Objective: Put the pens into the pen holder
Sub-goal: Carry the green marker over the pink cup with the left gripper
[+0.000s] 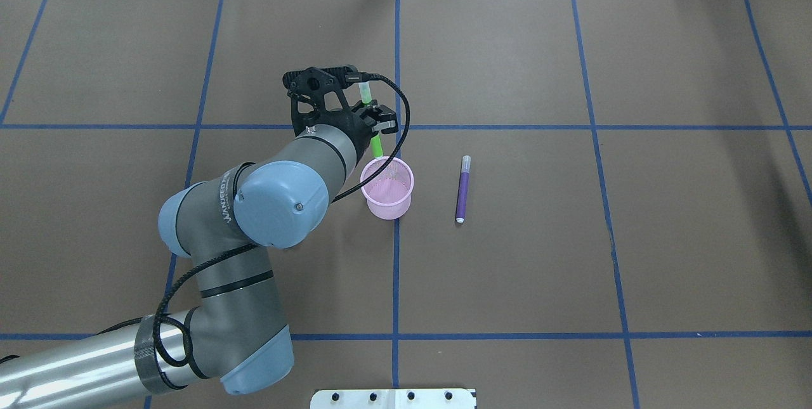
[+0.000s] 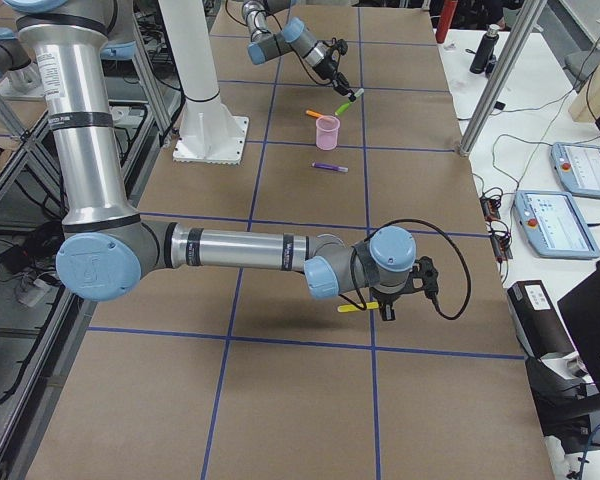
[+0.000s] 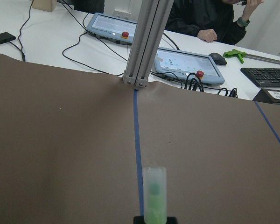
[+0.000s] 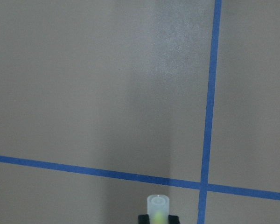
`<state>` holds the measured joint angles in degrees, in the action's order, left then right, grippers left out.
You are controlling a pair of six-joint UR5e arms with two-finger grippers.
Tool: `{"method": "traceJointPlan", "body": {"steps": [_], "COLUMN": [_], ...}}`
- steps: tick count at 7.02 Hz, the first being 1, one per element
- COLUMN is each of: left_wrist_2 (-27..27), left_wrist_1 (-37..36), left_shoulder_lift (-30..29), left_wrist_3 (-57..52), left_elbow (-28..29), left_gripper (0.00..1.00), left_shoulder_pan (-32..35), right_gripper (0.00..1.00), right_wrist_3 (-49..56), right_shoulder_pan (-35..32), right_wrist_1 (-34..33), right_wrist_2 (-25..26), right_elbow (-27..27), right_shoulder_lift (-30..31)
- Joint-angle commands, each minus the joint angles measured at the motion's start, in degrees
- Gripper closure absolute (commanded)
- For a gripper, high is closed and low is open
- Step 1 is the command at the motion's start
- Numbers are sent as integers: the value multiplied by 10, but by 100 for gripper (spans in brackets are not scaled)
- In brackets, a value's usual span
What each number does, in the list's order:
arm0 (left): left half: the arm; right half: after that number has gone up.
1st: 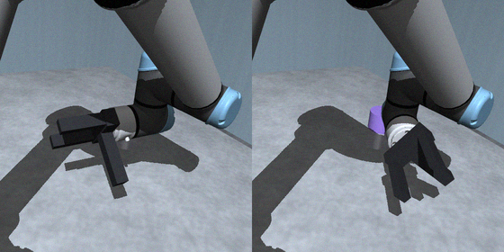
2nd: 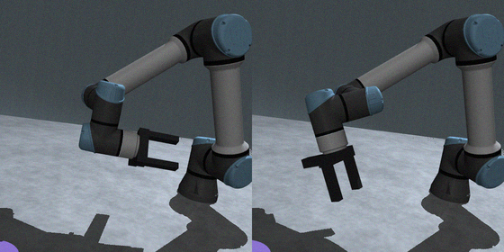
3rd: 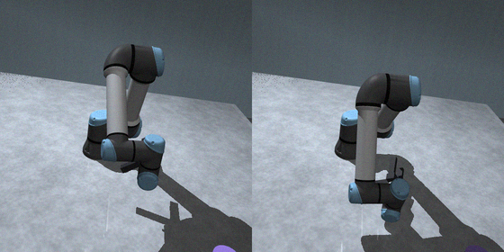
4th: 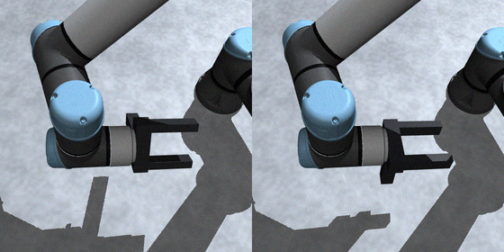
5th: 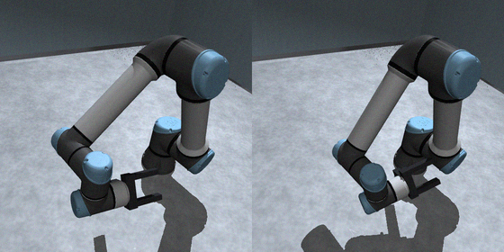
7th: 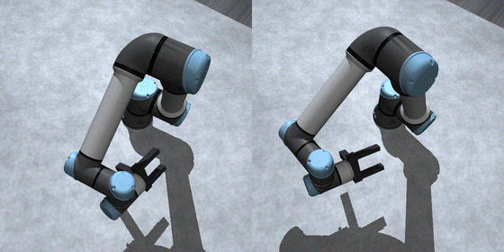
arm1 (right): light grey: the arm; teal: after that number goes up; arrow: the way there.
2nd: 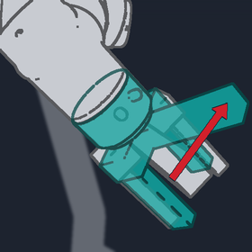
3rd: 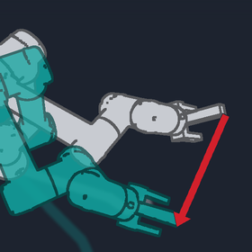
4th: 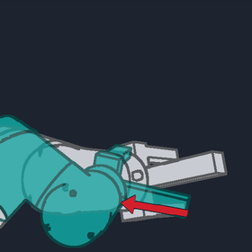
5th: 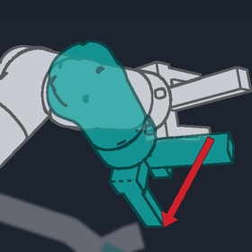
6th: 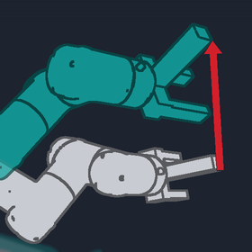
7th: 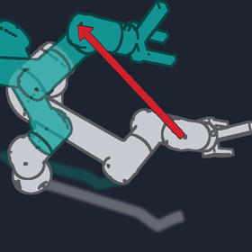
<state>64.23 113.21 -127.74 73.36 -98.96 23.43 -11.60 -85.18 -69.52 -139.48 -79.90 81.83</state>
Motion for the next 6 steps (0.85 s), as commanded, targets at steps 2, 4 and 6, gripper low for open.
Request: {"method": "traceJointPlan", "body": {"steps": [2,4,6], "left_wrist_2": [2,5,5], "left_wrist_1": [5,6,6], "left_shoulder_lift": [-2,-3,-3], "left_wrist_3": [-48,-62,-63], "left_elbow": [10,11,16], "left_gripper": [100,100,100], "left_shoulder_pan": [-11,-21,-36], "right_gripper": [100,100,100], "right_wrist_3": [0,0,0], "right_shoulder_pan": [-1,-1,-2], "right_wrist_1": [0,0,0], "right_wrist_2": [0,0,0], "right_elbow": [-1,-1,-1], "right_shoulder_lift": [1,2,3]}}
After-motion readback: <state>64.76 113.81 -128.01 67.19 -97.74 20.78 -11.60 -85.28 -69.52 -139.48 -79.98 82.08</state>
